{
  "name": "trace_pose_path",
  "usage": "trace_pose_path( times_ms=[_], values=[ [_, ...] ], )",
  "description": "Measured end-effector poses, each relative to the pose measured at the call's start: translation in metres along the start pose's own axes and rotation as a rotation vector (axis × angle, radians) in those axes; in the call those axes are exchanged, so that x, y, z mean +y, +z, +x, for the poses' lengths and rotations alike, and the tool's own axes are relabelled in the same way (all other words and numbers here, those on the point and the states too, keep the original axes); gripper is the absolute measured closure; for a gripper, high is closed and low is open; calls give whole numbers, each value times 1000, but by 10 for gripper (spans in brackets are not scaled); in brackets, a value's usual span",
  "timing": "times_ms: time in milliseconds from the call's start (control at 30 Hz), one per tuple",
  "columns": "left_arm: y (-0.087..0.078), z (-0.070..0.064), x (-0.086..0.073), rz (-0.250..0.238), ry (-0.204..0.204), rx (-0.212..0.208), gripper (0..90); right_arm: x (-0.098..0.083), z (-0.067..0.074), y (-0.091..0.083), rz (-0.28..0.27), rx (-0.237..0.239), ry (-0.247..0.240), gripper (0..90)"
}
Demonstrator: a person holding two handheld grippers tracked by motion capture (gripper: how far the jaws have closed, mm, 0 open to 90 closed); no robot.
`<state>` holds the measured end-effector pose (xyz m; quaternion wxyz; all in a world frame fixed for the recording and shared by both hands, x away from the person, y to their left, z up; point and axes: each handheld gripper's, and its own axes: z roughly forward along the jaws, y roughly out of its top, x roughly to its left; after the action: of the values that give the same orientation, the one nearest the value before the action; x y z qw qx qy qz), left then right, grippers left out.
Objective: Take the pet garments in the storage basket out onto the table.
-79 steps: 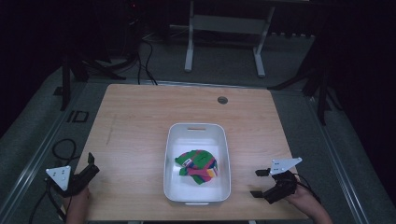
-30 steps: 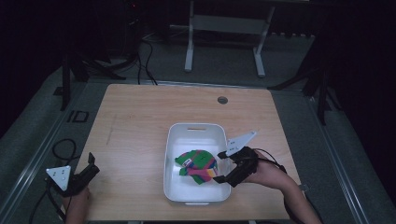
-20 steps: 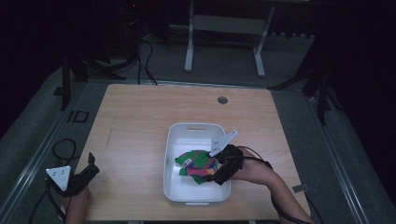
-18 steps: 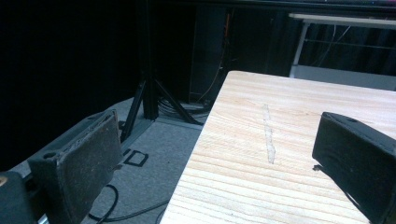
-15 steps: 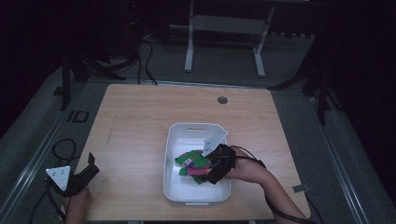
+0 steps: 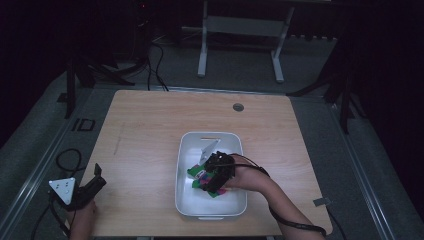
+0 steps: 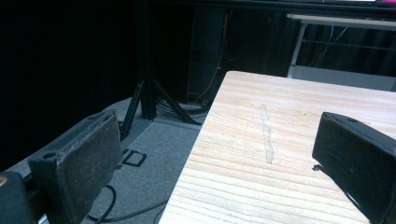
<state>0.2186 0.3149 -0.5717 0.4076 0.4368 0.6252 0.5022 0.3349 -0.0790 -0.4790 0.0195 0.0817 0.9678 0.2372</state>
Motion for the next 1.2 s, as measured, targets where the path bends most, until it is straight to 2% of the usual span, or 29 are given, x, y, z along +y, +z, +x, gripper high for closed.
trace_pose_path(
  times_ms=[133, 200, 267, 333, 433, 500, 600, 633, 667, 700, 733, 800, 900, 1033, 1067, 1100, 1133, 1200],
  values=[
    [0, 0, 0, 1, -2, 0, 18, 3, -1, 11, 67, -20, 7, 193],
    [0, 0, 0, 1, -1, 0, 18, 5, -1, 18, 112, -57, 13, 207],
    [0, 0, 0, 1, -1, 0, 19, 7, -1, 23, 150, -73, 13, 217],
    [0, 0, 0, 1, 2, 1, 19, 8, -1, 25, 161, -82, 11, 219],
    [0, 0, 0, 2, 2, 2, 19, 11, -2, 38, 229, -105, 22, 237],
    [0, 0, 0, 1, 2, 2, 18, 11, -4, 45, 257, -115, 26, 304],
    [0, 0, 0, 3, 0, 3, 19, 10, -4, 51, 274, -121, 24, 339],
    [0, 0, 0, 3, 1, 3, 19, 9, -2, 54, 281, -135, 13, 377],
    [0, 0, 0, 3, 0, 4, 19, 9, 1, 53, 276, -166, -10, 558],
    [0, 0, 0, 3, 1, 4, 18, 9, 1, 52, 269, -179, -9, 609],
    [0, 0, 0, 3, 1, 4, 19, 9, 1, 52, 269, -179, -9, 609],
    [0, 0, 0, 3, 0, 5, 18, 8, 1, 49, 261, -193, -7, 673],
    [0, 0, 0, 3, 0, 5, 18, 8, 2, 44, 245, -196, -12, 686],
    [0, 0, 0, 3, -1, 5, 19, 10, 5, 20, 158, -177, -3, 693],
    [0, 0, 0, 3, -1, 5, 18, 10, 5, 20, 158, -177, -3, 693],
    [0, 0, 0, 3, 0, 5, 19, 11, 7, 7, 121, -174, -3, 693],
    [0, 0, 0, 3, 0, 6, 19, 11, 7, 7, 121, -174, -3, 693],
    [0, 0, 0, 2, 1, 8, 18, 14, 8, -10, 75, -171, -5, 693]
  ],
)
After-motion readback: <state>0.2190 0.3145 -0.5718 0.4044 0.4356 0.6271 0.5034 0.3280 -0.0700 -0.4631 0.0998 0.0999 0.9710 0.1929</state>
